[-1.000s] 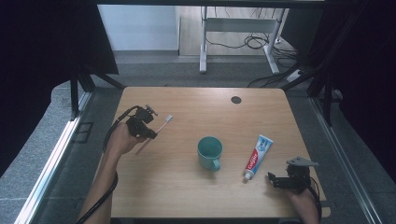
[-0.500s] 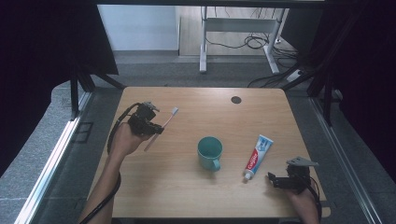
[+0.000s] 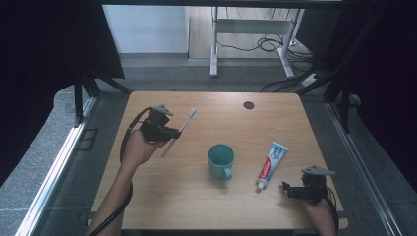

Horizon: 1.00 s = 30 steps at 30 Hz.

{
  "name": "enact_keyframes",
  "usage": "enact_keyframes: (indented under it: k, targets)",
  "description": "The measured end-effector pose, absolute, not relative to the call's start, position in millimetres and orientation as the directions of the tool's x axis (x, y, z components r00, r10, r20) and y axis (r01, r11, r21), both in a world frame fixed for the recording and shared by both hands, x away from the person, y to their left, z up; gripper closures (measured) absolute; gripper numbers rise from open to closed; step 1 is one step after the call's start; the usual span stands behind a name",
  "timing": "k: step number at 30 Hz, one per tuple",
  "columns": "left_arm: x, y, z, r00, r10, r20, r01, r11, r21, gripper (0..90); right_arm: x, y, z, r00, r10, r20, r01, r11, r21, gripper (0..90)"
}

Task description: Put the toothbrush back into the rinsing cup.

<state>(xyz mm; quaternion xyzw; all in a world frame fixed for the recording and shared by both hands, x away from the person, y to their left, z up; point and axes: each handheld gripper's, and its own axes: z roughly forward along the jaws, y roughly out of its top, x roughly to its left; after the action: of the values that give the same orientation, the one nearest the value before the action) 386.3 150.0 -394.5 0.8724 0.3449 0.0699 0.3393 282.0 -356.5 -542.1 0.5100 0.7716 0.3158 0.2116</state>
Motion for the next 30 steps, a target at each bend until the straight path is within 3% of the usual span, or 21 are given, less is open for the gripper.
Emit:
enact_keyframes:
  k: [30]
  targets:
    - [375.1, 100.6, -384.3, 0.831, 0.53, -0.169, 0.453, -0.468, 0.759, 84.1, 281.9, -356.5, -542.1, -0.39, 0.921, -0.004, 0.653, 0.28, 0.704, 0.0]
